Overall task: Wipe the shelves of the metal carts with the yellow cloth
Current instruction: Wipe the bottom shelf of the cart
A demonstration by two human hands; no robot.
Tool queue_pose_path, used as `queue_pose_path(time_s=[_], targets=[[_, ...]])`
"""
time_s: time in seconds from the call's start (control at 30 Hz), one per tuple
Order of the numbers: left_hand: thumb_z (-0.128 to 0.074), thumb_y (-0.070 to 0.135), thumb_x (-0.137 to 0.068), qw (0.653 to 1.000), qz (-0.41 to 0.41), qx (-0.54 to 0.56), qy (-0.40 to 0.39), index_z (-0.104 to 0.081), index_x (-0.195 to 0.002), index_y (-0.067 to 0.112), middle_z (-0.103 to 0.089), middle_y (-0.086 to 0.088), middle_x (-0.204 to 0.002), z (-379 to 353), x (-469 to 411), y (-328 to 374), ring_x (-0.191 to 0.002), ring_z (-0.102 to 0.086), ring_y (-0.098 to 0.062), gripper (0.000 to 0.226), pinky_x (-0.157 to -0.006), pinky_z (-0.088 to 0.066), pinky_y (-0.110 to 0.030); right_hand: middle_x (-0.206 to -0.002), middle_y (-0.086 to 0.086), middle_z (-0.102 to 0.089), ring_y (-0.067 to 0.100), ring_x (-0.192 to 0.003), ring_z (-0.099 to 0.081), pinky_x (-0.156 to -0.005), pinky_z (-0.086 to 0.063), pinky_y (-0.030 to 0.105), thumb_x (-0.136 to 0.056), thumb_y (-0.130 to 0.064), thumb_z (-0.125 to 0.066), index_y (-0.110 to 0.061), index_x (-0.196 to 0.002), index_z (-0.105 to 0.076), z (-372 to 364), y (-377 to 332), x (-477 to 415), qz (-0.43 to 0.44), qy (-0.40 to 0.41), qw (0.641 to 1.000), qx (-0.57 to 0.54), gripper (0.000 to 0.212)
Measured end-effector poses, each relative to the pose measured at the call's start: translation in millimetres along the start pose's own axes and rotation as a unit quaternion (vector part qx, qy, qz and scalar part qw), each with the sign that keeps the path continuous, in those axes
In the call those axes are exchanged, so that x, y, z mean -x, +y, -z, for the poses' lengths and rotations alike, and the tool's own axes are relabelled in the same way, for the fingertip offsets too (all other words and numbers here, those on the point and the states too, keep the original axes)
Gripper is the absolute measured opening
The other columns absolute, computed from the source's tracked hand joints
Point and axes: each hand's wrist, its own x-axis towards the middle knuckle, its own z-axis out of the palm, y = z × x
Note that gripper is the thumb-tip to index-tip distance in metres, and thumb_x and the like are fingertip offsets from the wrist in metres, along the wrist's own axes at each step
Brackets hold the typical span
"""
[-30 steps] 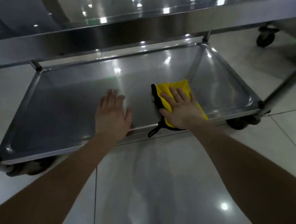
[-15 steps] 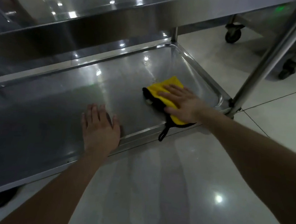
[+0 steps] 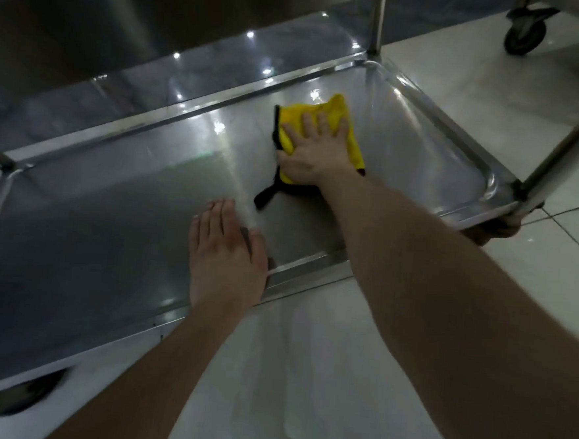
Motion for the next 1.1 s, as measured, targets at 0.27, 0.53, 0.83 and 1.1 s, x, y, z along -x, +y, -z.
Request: queue_pose_path(time_s=[0.27,0.53,0.83,1.1], targets=[[-0.035,0.033,-0.107,1.000,0.030,0.006,0.003,-0.041,-0.159,-0.008,-0.047,-0.028,-0.162,2.7,6.4,-8.0,-0.155,-0.041,-0.042,0.067,-0.132,-0.022,-0.052,-0.179,-0.010,-0.002,0.017,-0.165,0.001,-0.131,0.001,0.055,-0.103,-0.063,-0.031,-0.048,-0.167,-0.016,-22.0,-23.4,70.3,0.205,0.001,0.979,0.012,0.068],[-0.039,0.030,-0.103,0.999,0.020,0.027,-0.002,-0.046,-0.154,-0.007,-0.051,-0.030,-0.157,11.2,17.7,-1.7,-0.149,-0.045,-0.045,0.063,-0.132,-0.022,-0.053,-0.179,-0.013,0.001,0.015,-0.165,0.002,-0.131,-0.001,0.054,-0.100,-0.067,-0.026,-0.053,-0.166,-0.010,-7.3,154.9,139.6,-0.018,0.018,1.000,-0.006,0.069],[-0.035,0.031,-0.101,0.999,0.010,0.047,-0.013,-0.042,-0.158,-0.006,-0.046,-0.029,-0.161,16.2,23.8,8.5,-0.155,-0.038,-0.044,0.068,-0.132,-0.020,-0.053,-0.179,-0.003,-0.005,0.024,-0.165,-0.005,-0.129,-0.006,0.058,-0.098,-0.065,-0.019,-0.042,-0.169,-0.010,-26.1,44.4,194.6,0.037,0.021,0.998,0.036,0.075],[-0.037,0.030,-0.101,0.998,0.016,0.054,-0.028,-0.040,-0.159,-0.006,-0.045,-0.029,-0.163,15.8,24.3,7.1,-0.156,-0.036,-0.043,0.068,-0.133,-0.018,-0.053,-0.179,-0.012,0.001,0.014,-0.165,0.002,-0.132,-0.004,0.051,-0.105,-0.057,-0.031,-0.050,-0.167,-0.009,-10.1,108.8,198.4,0.034,0.004,0.999,-0.005,0.066]])
